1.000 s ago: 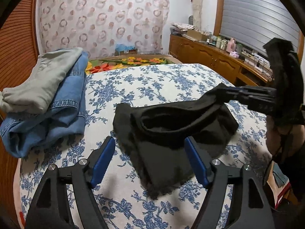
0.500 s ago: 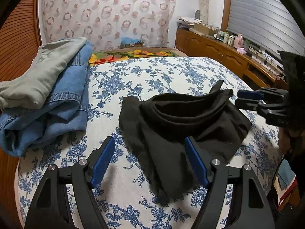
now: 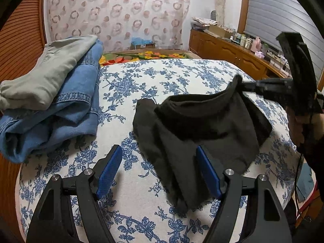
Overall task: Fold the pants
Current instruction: 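Open the left tool while the right tool opens to release the fold, then grasp the folded garment's edge with both tools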
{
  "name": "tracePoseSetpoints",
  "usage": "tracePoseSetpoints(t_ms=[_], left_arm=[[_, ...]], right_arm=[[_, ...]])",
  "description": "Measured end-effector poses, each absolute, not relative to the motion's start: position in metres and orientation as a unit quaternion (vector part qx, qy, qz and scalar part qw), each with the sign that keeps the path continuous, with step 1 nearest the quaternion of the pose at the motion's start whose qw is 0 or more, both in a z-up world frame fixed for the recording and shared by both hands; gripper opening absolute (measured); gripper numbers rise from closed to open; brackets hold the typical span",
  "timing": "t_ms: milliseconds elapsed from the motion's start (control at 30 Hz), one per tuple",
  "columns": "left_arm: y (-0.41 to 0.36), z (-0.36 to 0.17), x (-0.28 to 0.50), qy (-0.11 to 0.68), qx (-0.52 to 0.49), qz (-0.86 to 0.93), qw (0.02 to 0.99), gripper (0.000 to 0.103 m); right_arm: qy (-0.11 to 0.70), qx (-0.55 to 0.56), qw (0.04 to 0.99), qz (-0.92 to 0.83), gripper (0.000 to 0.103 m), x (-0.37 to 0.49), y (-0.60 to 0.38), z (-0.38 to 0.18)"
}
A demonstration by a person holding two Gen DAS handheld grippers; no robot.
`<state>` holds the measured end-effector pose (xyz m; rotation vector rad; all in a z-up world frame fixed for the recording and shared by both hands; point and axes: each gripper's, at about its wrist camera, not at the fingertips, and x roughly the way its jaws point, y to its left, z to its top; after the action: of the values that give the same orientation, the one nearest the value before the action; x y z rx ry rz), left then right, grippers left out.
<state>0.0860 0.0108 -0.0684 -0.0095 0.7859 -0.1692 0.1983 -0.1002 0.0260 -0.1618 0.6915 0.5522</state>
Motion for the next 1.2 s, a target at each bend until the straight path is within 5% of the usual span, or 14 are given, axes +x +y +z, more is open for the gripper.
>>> tracePoseSetpoints(t_ms=[200,333,467,767,1100,1200], left_arm=[[0.012,-0.065,0.083,0.375,-0.011,-0.082,0.923,0.076],[0.013,-0.064,0.077,0.371,-0.017,-0.085,0.924,0.076],[0.012,-0.066,0.066,0.368,-0.019,-0.094,0.925,0.076],[0.005,-0.075,0.049,0.381,-0.034,-0.128,0.915,0.043],[-0.002,-0.085,0.054,0.398,-0.025,-0.122,0.909,0.039],[-0.003,-0.087,0.056,0.400,-0.024,-0.125,0.908,0.024]], right_arm=[[0.351,-0.066,0.904,0.237,0.003,0.204,-0.099,0.018],[0.351,-0.051,0.905,0.233,0.029,0.195,-0.107,0.018],[0.345,-0.051,0.904,0.247,0.031,0.172,-0.121,0.022],[0.366,-0.061,0.888,0.274,0.031,0.115,-0.144,0.005],[0.391,-0.041,0.875,0.280,0.031,0.116,-0.150,-0.004],[0.394,-0.037,0.873,0.285,0.031,0.117,-0.151,-0.007]])
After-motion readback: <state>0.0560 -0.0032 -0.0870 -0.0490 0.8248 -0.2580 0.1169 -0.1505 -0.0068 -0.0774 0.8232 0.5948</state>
